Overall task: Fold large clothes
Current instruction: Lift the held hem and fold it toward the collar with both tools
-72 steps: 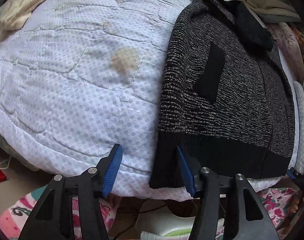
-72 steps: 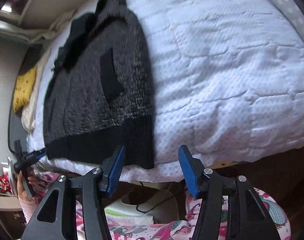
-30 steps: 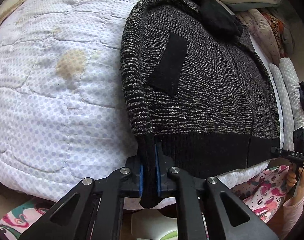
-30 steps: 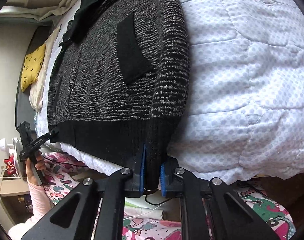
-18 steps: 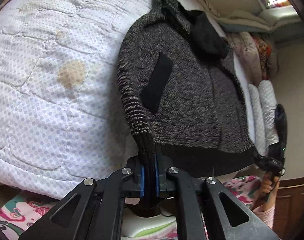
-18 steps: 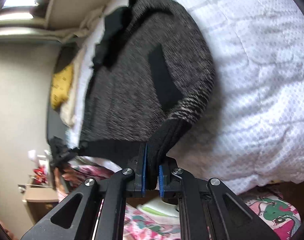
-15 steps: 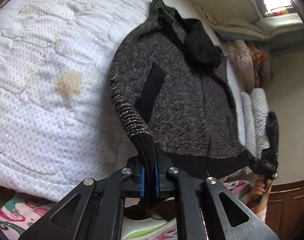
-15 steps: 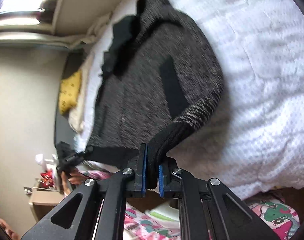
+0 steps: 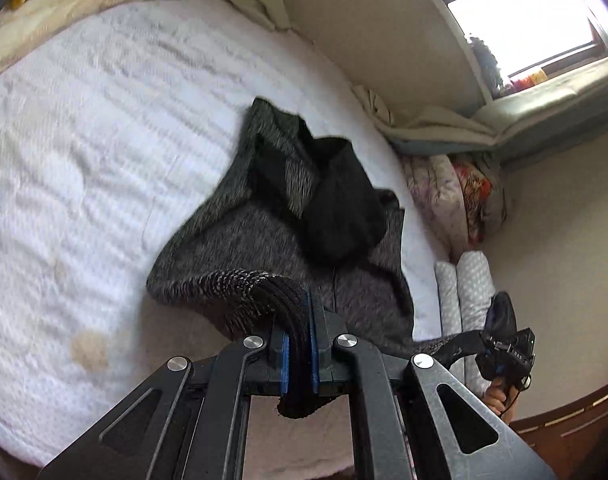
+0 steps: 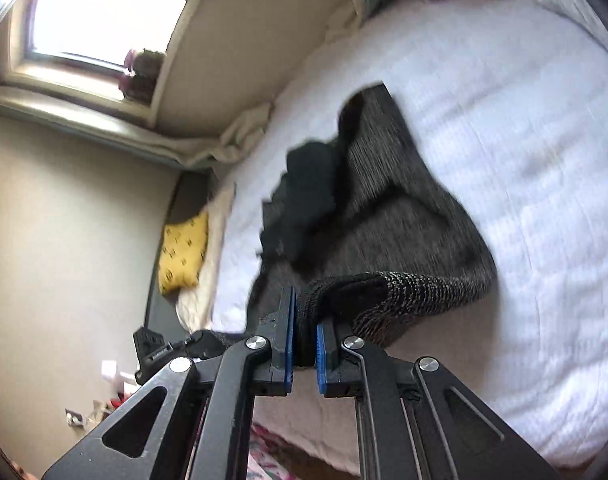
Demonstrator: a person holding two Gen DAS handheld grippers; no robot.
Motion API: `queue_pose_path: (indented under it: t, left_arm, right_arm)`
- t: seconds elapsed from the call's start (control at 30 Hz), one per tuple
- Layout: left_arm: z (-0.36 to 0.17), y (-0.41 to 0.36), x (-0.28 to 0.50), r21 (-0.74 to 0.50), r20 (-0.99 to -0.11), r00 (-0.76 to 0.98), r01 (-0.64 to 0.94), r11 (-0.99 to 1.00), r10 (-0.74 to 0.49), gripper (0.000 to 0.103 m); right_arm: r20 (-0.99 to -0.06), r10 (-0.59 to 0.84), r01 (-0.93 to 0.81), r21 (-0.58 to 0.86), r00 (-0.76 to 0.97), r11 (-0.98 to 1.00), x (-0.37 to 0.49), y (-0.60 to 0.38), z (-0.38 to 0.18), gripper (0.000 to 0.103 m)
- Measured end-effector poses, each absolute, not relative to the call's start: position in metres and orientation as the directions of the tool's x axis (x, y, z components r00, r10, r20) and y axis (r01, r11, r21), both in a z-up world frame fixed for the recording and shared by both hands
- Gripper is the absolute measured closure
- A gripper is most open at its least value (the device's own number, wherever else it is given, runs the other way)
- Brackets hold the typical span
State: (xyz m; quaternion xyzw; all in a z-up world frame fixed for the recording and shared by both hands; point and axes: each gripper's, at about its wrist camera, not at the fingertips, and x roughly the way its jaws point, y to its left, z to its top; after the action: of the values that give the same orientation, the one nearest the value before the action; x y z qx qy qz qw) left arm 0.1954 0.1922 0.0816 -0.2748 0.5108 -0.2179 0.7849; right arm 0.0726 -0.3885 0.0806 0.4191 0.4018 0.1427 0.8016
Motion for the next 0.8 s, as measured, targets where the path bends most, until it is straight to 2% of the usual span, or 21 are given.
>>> queue_pose_path:
  t: [0.3, 0.6, 0.8]
  left_arm:
    - [0.113, 0.166, 0.274, -0.643, -0.651, 0.478, 0.065, 0.763, -0.590, 0.093]
    - [0.105, 0.150, 0.345, -0.628, -0.672, 0.501, 0.006, 0.778, -0.546, 0.093]
    - [0.103, 0.145, 0.379, -0.637, -0.665, 0.516, -0.014, 0.771, -0.541, 0.093]
  right_arm:
    - [-0.466, 0.516, 0.113, 0.810, 0.718, 0.575, 0.152, -0.414, 0.098, 0.099]
    - [-0.385, 0.486, 0.087, 0.845, 0.784, 0.528, 0.218, -0.431, 0.092, 0.099]
    - [-0.366, 0.472, 0.079, 0.848, 0.802, 0.524, 0.246, -0.439, 0.085, 0.099]
